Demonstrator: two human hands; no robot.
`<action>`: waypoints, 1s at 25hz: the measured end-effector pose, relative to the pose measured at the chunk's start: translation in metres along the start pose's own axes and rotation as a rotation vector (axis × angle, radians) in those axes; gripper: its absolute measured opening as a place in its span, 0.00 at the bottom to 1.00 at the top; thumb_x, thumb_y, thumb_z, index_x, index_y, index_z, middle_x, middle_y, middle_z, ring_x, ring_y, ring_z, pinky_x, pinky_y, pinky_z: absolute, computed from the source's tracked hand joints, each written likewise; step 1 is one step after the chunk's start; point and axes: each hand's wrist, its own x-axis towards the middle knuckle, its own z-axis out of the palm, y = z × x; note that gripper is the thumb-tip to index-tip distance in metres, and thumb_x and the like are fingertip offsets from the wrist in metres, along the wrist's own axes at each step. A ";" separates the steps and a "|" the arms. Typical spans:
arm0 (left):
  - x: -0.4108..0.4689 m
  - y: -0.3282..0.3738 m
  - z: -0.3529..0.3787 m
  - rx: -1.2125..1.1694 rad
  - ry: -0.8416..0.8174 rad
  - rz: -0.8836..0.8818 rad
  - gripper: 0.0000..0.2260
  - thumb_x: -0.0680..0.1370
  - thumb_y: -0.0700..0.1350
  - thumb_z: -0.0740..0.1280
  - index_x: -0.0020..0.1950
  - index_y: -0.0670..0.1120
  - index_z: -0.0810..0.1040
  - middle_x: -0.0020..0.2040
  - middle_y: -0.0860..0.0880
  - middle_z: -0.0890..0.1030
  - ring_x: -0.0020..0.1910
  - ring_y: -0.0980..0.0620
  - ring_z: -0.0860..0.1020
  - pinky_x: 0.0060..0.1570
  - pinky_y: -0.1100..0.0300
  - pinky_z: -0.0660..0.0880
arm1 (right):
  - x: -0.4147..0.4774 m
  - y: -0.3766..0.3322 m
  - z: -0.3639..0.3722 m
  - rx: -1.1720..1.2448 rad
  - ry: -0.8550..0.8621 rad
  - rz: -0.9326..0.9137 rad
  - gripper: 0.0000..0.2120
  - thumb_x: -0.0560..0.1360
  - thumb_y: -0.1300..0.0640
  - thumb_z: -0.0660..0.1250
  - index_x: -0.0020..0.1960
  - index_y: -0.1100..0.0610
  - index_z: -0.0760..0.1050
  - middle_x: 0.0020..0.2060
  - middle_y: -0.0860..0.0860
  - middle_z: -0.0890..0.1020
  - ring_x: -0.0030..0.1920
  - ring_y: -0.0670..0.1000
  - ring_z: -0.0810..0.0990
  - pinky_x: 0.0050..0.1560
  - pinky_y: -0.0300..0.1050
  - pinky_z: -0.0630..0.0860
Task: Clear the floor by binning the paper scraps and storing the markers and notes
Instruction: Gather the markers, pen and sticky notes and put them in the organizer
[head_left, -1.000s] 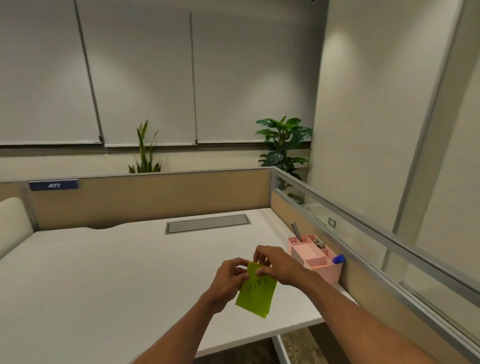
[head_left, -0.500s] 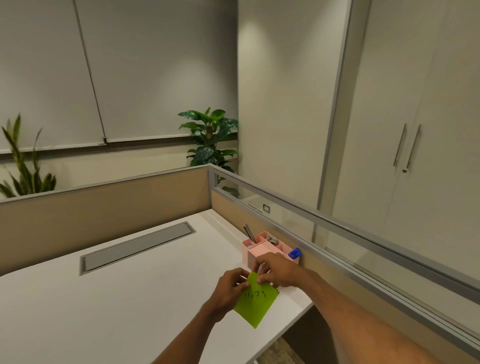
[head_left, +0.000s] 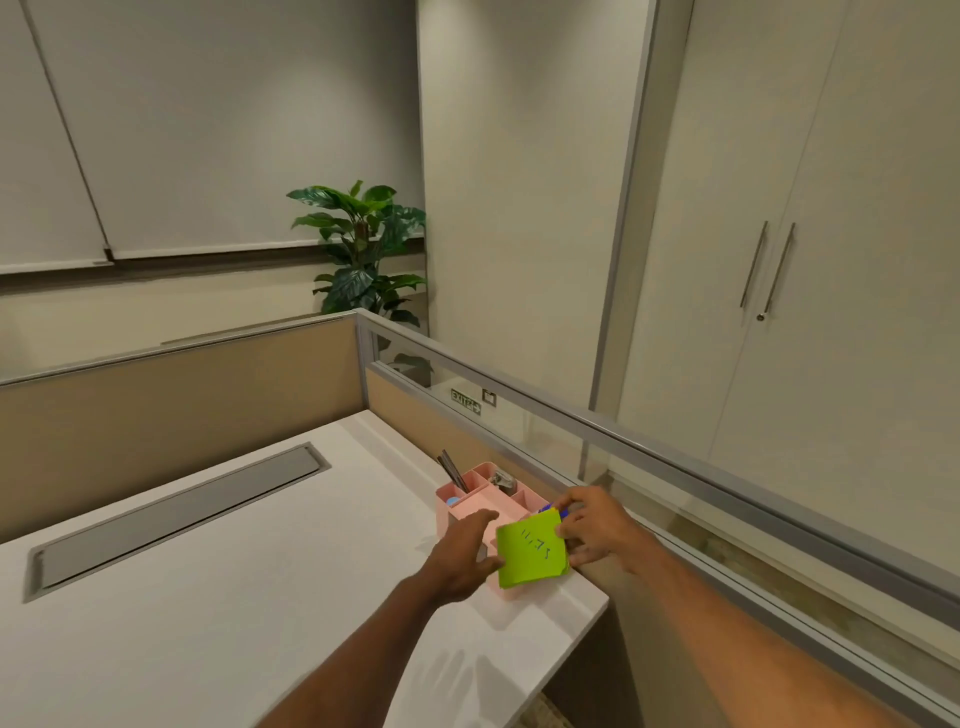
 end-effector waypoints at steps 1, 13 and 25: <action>0.010 -0.006 0.003 0.103 -0.053 0.005 0.29 0.78 0.46 0.65 0.76 0.44 0.56 0.78 0.46 0.59 0.75 0.46 0.59 0.73 0.52 0.60 | 0.008 0.004 -0.002 0.030 0.074 0.015 0.12 0.71 0.75 0.66 0.47 0.60 0.76 0.43 0.60 0.77 0.41 0.61 0.81 0.33 0.55 0.83; 0.061 -0.040 0.044 0.525 -0.288 -0.139 0.36 0.78 0.38 0.62 0.78 0.48 0.42 0.80 0.48 0.42 0.78 0.45 0.40 0.74 0.38 0.42 | 0.082 0.037 0.021 0.308 0.189 0.221 0.12 0.72 0.74 0.66 0.41 0.59 0.68 0.51 0.66 0.79 0.47 0.63 0.83 0.42 0.61 0.82; 0.065 -0.046 0.054 0.410 -0.252 -0.199 0.35 0.78 0.44 0.64 0.78 0.52 0.45 0.80 0.52 0.44 0.78 0.45 0.41 0.72 0.33 0.44 | 0.096 0.048 0.058 -0.046 0.187 0.146 0.08 0.73 0.63 0.70 0.52 0.63 0.78 0.47 0.57 0.78 0.50 0.57 0.78 0.56 0.52 0.80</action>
